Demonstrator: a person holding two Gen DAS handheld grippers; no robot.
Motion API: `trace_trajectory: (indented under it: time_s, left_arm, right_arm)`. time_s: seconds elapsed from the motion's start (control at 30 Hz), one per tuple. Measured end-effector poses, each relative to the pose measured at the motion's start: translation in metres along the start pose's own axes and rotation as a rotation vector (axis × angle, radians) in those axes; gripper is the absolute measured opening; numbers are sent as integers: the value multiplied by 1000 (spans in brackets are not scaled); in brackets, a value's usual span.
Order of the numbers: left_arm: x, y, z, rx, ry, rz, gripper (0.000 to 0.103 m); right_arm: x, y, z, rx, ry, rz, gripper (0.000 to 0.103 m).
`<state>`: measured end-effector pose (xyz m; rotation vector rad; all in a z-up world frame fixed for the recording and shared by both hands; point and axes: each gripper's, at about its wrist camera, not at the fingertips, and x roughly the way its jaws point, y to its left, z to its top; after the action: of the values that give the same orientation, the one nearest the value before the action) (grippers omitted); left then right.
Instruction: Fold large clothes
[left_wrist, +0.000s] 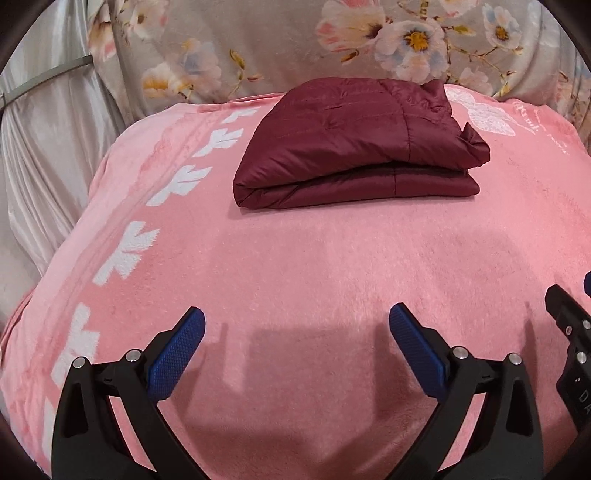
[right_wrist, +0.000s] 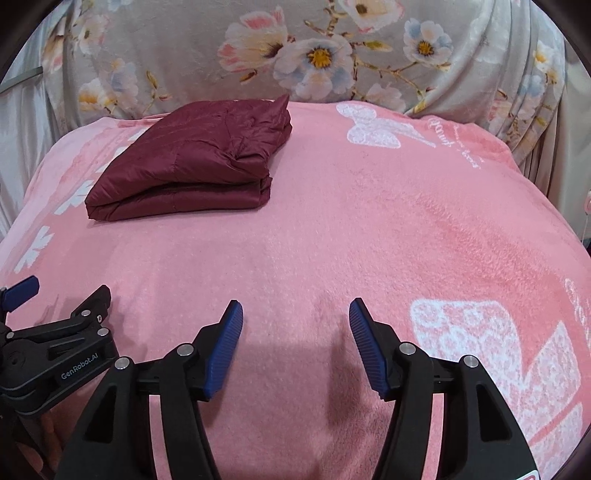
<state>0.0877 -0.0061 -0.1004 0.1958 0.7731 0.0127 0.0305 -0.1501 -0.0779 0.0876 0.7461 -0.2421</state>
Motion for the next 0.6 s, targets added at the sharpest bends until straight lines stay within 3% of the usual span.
trace_trajectory:
  time_s: [0.33,0.6]
  left_arm:
    - [-8,2,-2,-22,-40,4,98]
    - [-9,6,-4,-57,-42,-18,98]
  right_arm:
    - [-7,10,-3,-36,-19,-13,83]
    - [-7,10,-4,-16,-6,39,86]
